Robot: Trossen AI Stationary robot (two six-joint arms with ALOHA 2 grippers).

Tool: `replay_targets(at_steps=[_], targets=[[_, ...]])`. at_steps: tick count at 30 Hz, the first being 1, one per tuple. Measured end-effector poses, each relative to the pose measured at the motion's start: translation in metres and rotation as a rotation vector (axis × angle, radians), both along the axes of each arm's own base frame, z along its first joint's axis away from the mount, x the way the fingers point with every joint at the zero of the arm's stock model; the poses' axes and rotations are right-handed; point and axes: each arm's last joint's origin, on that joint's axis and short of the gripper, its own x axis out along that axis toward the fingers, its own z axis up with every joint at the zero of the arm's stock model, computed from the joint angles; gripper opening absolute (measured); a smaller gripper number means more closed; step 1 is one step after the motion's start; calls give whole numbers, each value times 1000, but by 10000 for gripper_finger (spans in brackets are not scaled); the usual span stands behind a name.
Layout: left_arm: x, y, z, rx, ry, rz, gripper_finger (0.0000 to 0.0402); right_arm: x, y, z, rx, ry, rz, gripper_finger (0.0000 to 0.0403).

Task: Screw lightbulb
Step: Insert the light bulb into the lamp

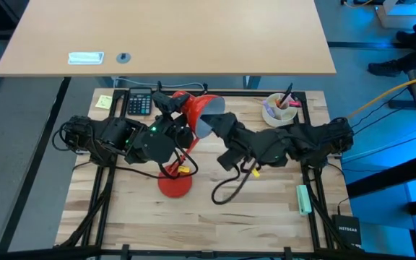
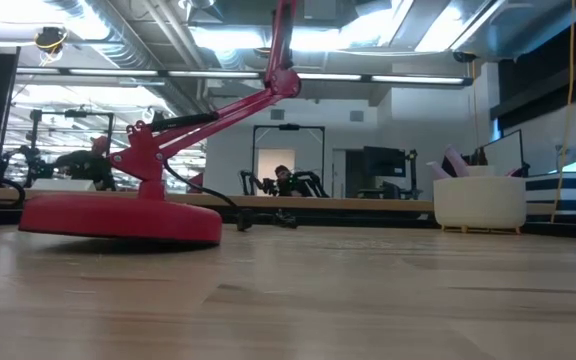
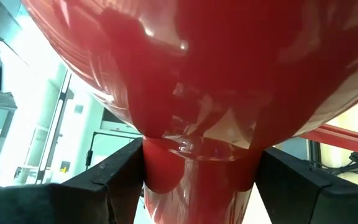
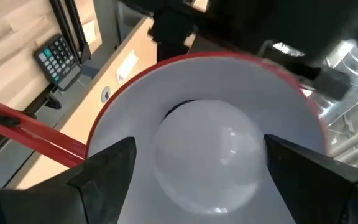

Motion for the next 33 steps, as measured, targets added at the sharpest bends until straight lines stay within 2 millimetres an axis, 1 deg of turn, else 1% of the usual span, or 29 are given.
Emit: replay_targets(at_steps=[3,6,14,18,22,28,33], targets=[[0,0,0,-1,1,-1,251,6,-3,-3,-5,8,-14,353],[0,0,0,-2,1,-2,251,6,-5,-3,-6,8,-23,343],[0,0,0,-1,4,-5,251,7,-5,-1,-2,-13,-30,274],[0,0,0,-1,3,-6,251,7,-7,-1,28,-35,-40,252],[-1,-1,0,0,5,-8,251,8,-6,1,172,-149,-60,248],[-1,-1,1,0,4,-9,251,9,-7,2,498,-359,-111,247],[-1,-1,1,0,5,-8,251,10,-11,2,695,-479,-143,246]])
